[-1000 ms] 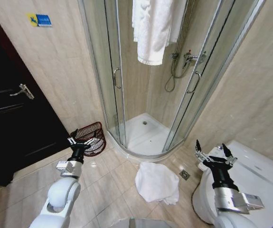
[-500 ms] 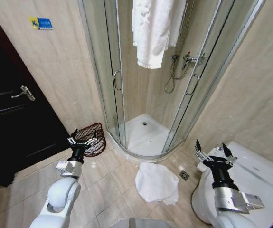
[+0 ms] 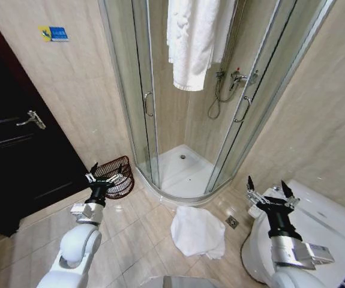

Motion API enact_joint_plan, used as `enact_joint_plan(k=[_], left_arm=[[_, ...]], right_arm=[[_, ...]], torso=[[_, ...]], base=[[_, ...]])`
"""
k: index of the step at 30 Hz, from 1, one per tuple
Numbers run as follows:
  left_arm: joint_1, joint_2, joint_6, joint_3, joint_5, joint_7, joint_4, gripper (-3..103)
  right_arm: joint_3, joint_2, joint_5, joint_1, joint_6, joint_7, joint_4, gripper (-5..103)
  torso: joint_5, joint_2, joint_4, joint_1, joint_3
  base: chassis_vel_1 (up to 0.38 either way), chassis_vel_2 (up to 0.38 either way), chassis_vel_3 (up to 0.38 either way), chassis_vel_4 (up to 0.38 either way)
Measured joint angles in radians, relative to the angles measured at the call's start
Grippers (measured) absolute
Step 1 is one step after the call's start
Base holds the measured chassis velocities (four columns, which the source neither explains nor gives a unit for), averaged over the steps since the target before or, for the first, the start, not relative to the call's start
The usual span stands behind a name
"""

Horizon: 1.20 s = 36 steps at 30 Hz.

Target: Discard the used towel into the hamper.

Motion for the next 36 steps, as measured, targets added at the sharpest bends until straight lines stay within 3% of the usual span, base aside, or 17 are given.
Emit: enact_joint_plan(k=[6,14,20,24,29,36], left_arm=[[0.001,-0.002,-0.006,0.005,-0.017,0.001,0.004,100],[0.020,-0.009,-0.035,0.014,-0.018,0.000,0.003,100],[0.030,-0.030,-0.080,0.011,-0.030,-0.002,0.007,100],[-0.002,-0.026,-0.100,0.040,-0.042,-0.002,0.038,100],[-0.053,-0.012,-0.134,0.086,-0.038,-0.002,0.084,100],[-0.032,-0.027,-0.151,0.072,-0.012,0.000,0.067,100]], right_arm=[[-0.001,0.000,-0.003,0.004,-0.014,0.001,0.002,100],[0.008,-0.053,0.072,0.067,-0.104,0.030,-0.002,100],[0.014,-0.195,0.168,0.200,-0.170,0.056,-0.034,100],[0.018,-0.268,0.194,0.279,-0.169,0.074,-0.068,100],[0.042,-0.328,0.211,0.328,-0.138,0.105,-0.104,100],[0.004,-0.453,0.293,0.477,-0.140,0.101,-0.210,100]], torso=[[0.0000,0.019,-0.0001,0.009,0.011],[0.0001,0.024,0.0000,0.011,0.014],[0.0003,0.021,0.0000,0.010,0.012],[0.0003,0.020,0.0006,0.009,0.011],[0.0002,0.018,-0.0010,0.009,0.011],[0.0003,0.016,0.0004,0.008,0.009]], base=[[0.000,0.000,0.000,0.000],[0.000,0.000,0.000,0.000],[0.000,0.000,0.000,0.000],[0.000,0.000,0.000,0.000],[0.000,0.000,0.000,0.000],[0.000,0.000,0.000,0.000]])
